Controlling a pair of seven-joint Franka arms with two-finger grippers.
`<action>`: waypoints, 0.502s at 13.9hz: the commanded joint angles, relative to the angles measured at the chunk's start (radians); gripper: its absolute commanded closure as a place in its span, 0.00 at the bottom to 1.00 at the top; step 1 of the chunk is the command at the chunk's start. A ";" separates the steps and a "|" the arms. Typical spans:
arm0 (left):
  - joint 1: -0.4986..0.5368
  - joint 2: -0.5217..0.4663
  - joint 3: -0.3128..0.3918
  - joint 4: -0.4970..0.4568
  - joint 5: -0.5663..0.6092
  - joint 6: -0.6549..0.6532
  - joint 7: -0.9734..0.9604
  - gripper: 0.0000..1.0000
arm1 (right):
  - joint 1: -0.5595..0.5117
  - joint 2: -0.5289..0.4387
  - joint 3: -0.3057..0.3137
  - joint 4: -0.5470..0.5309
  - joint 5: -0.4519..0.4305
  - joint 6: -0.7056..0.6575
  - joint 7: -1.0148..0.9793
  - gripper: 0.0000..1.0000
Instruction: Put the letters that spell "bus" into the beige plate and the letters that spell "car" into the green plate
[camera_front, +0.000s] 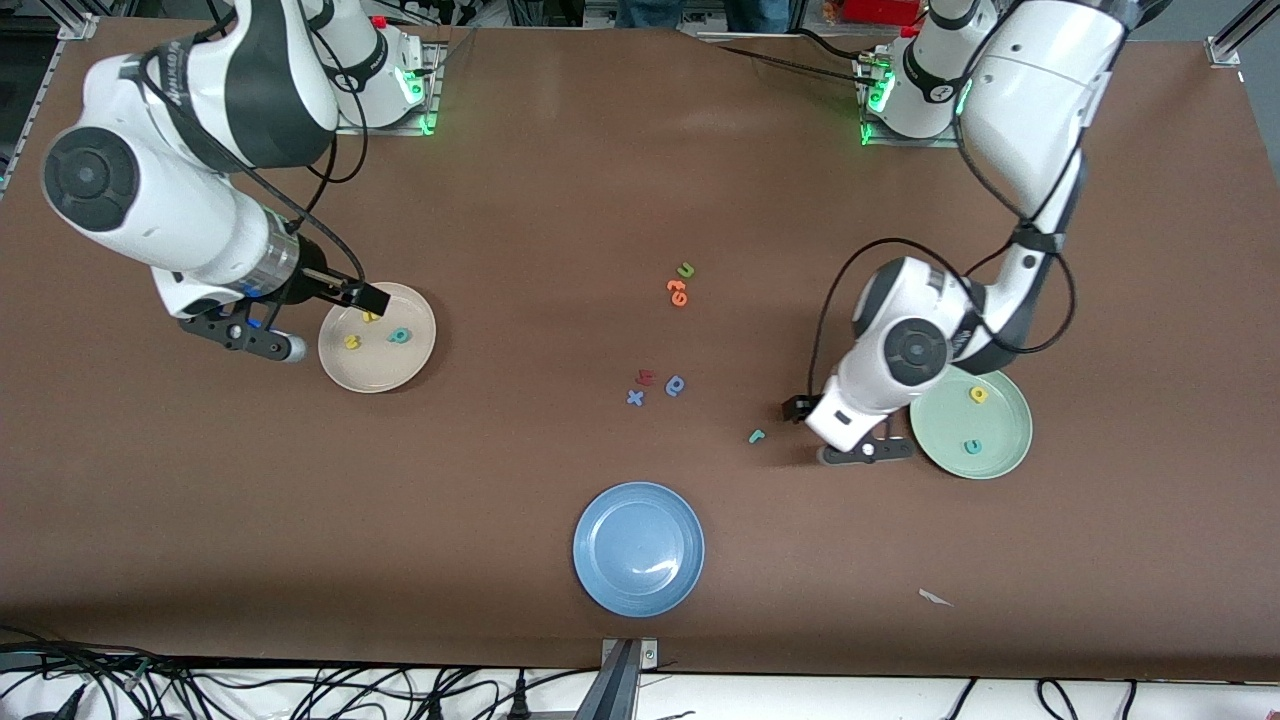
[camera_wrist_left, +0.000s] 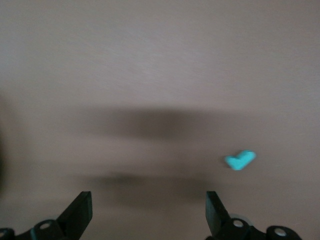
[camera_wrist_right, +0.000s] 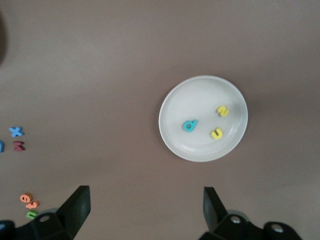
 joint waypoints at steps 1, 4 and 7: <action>-0.032 0.081 0.012 0.101 -0.018 -0.016 -0.113 0.00 | -0.097 0.011 0.007 0.070 0.003 -0.020 -0.172 0.00; -0.084 0.153 0.021 0.201 -0.017 -0.014 -0.154 0.00 | -0.290 0.008 0.111 0.162 0.003 -0.020 -0.365 0.00; -0.127 0.206 0.046 0.273 -0.017 -0.015 -0.205 0.00 | -0.543 -0.049 0.398 0.190 -0.148 -0.049 -0.430 0.00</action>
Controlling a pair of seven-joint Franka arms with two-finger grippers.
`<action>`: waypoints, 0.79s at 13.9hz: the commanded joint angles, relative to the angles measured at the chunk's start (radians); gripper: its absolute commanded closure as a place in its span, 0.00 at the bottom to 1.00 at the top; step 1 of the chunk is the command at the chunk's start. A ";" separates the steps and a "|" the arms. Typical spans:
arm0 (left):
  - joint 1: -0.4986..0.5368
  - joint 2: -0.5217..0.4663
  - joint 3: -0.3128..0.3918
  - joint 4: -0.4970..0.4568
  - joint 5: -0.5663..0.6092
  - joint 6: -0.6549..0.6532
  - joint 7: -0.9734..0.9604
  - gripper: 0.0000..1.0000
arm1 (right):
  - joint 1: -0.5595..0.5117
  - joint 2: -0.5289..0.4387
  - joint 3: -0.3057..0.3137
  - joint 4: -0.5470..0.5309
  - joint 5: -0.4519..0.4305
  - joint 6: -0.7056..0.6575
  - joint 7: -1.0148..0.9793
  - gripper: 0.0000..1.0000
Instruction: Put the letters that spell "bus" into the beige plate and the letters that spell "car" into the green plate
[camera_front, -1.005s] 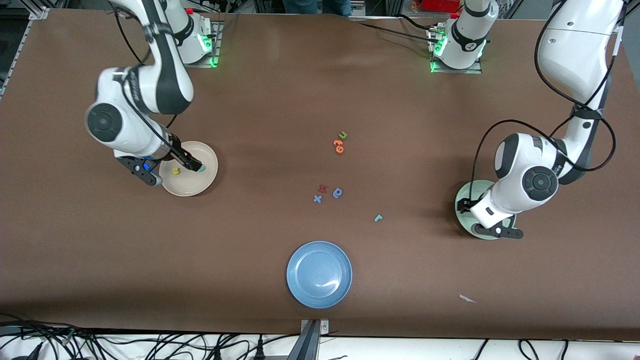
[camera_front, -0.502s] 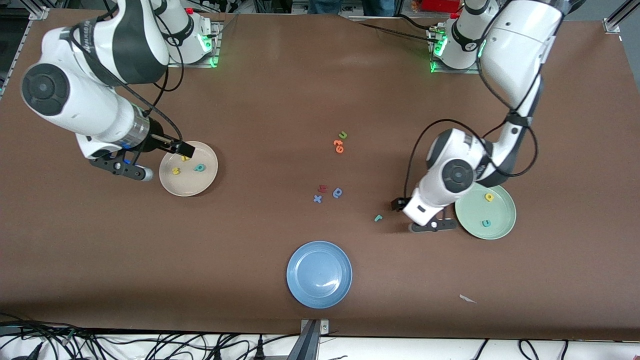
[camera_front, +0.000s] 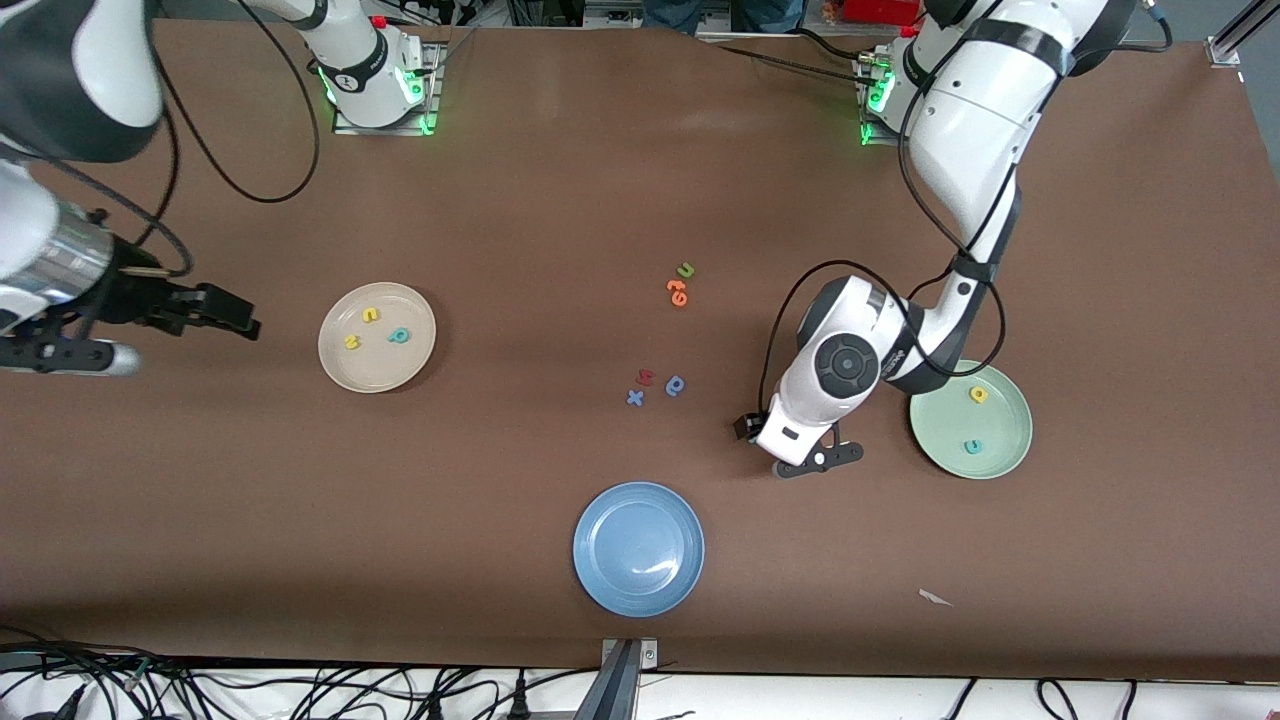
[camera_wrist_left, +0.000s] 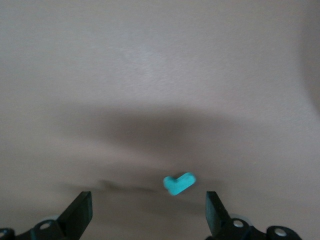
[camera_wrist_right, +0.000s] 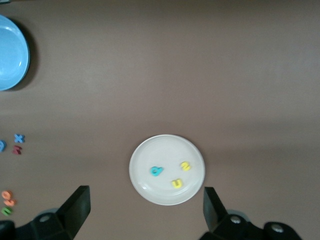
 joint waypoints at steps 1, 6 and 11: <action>-0.055 0.063 0.046 0.097 -0.017 -0.016 -0.049 0.01 | -0.226 -0.054 0.297 0.019 -0.163 -0.052 -0.026 0.00; -0.066 0.069 0.053 0.098 -0.017 -0.016 -0.073 0.14 | -0.514 -0.273 0.563 -0.293 -0.190 0.089 0.015 0.00; -0.077 0.077 0.055 0.095 -0.015 -0.016 -0.078 0.25 | -0.534 -0.287 0.620 -0.308 -0.250 0.100 0.079 0.00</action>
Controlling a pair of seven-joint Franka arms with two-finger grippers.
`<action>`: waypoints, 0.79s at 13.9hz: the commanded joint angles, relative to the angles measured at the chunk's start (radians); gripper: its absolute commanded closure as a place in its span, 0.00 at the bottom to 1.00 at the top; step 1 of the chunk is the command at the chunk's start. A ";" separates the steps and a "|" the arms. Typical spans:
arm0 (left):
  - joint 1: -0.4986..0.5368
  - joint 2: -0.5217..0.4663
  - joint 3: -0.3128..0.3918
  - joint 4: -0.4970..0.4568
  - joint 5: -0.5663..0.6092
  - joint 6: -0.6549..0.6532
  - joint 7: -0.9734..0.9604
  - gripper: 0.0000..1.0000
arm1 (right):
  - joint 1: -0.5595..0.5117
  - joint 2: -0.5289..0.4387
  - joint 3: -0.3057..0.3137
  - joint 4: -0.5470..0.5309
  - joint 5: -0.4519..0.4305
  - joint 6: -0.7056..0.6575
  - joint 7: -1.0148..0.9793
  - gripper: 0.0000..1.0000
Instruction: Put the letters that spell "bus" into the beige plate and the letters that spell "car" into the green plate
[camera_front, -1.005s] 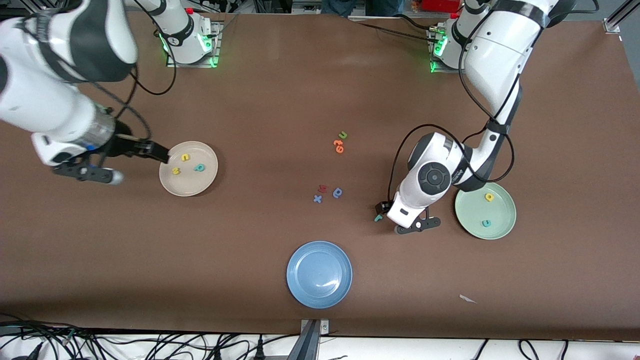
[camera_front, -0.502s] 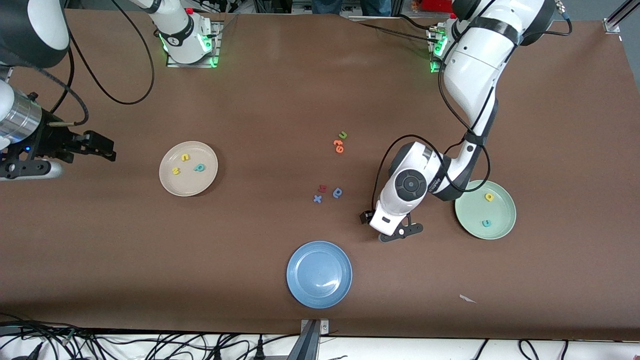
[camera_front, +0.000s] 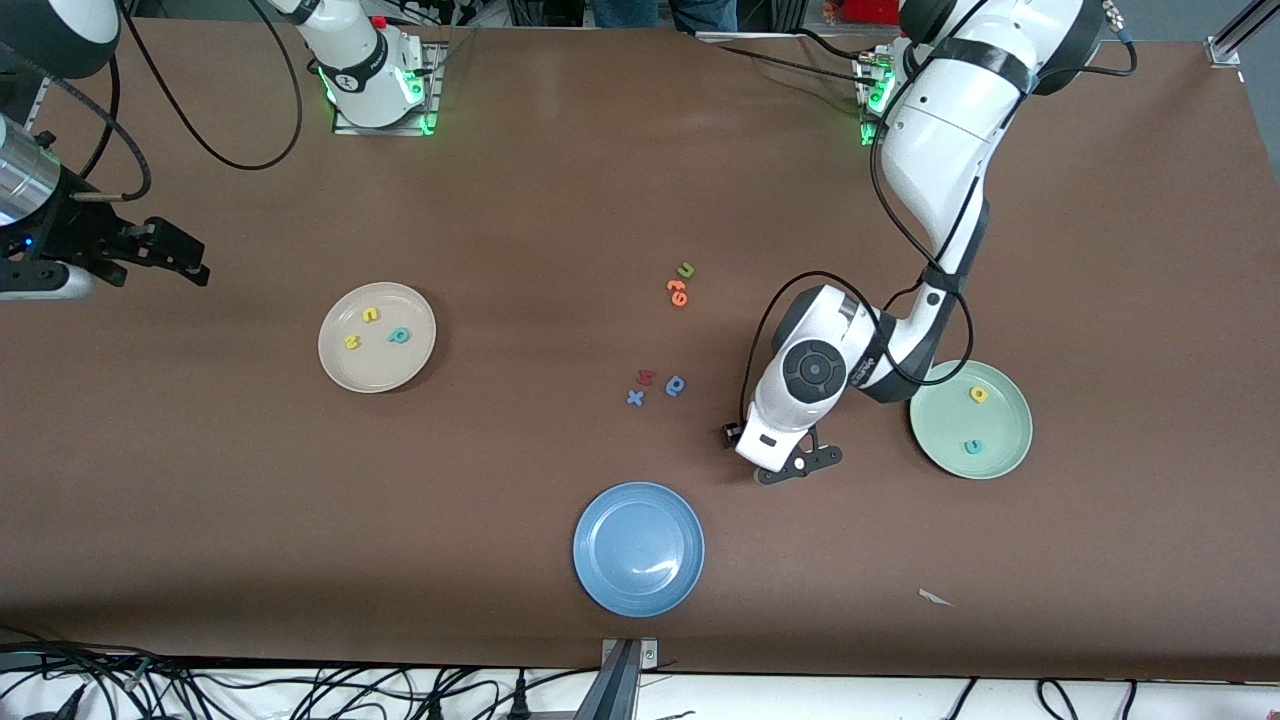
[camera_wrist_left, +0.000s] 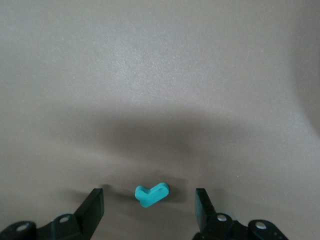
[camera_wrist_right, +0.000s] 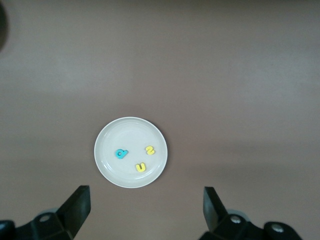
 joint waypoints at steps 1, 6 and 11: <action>-0.018 0.023 0.019 0.033 -0.015 -0.016 -0.006 0.28 | -0.027 -0.029 0.056 -0.032 -0.024 0.009 0.099 0.00; -0.017 0.027 0.020 0.036 -0.017 -0.016 -0.008 0.43 | -0.036 0.003 -0.002 0.026 0.092 -0.014 0.090 0.00; -0.017 0.027 0.023 0.036 -0.018 -0.016 -0.008 0.52 | -0.024 0.006 -0.004 0.028 0.073 -0.067 0.066 0.00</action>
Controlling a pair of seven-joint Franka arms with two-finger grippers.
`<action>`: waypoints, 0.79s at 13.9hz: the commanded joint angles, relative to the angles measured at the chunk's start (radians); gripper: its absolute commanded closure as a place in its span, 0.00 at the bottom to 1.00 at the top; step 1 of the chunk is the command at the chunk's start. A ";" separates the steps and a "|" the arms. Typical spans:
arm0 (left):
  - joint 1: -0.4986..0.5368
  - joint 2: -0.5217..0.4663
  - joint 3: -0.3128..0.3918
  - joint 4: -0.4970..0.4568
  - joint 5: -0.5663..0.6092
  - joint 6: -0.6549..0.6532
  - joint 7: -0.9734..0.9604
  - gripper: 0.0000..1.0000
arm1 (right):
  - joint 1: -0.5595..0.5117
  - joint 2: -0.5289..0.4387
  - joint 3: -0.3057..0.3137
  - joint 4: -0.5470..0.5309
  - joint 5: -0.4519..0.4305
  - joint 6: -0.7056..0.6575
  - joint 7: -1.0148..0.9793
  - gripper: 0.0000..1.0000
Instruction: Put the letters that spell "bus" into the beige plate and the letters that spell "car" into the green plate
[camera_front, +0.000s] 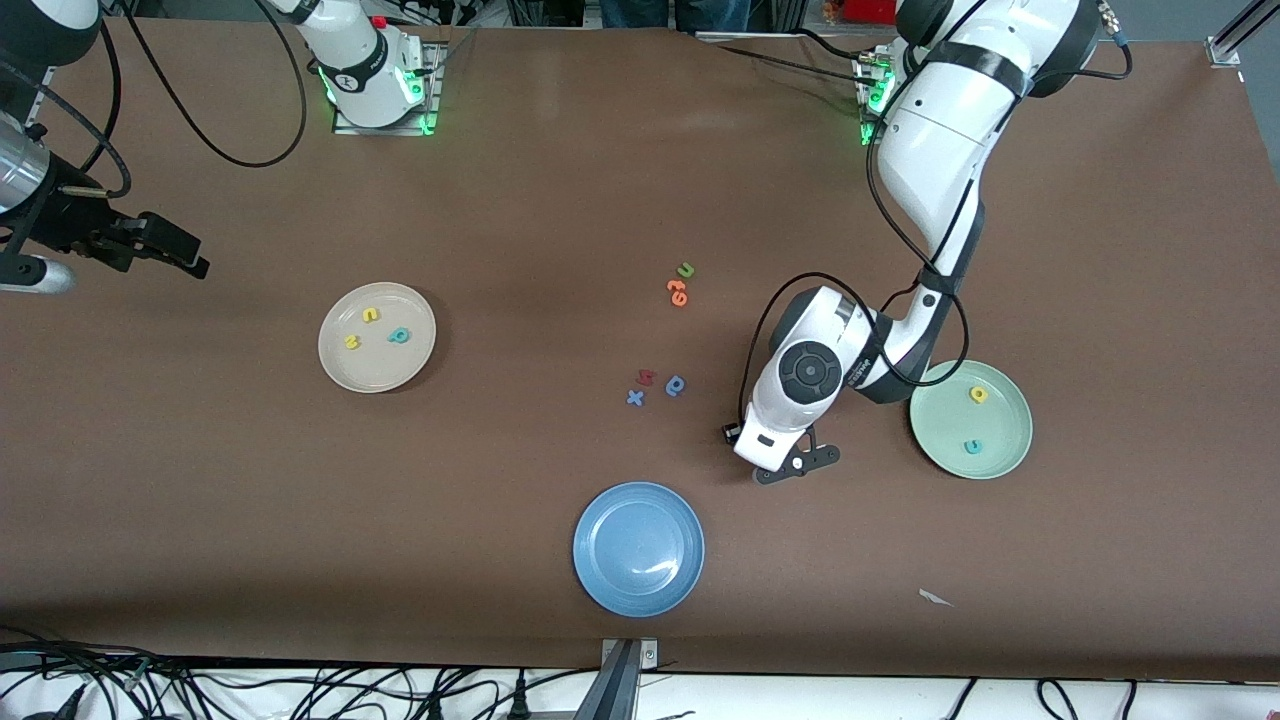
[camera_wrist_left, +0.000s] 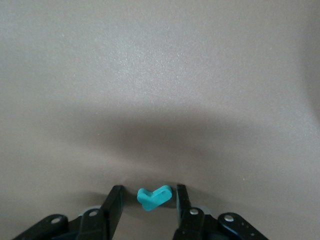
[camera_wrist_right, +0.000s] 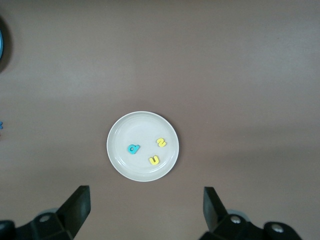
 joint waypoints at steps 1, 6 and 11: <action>-0.014 0.018 0.016 0.031 -0.018 -0.013 -0.006 0.54 | -0.001 0.009 0.006 0.022 -0.001 -0.028 -0.014 0.00; -0.015 0.018 0.016 0.031 -0.018 -0.013 -0.032 0.59 | -0.007 0.012 0.002 0.023 -0.004 -0.025 -0.012 0.00; -0.015 0.018 0.014 0.031 -0.018 -0.013 -0.032 0.65 | -0.009 0.013 0.002 0.023 -0.004 -0.027 -0.012 0.00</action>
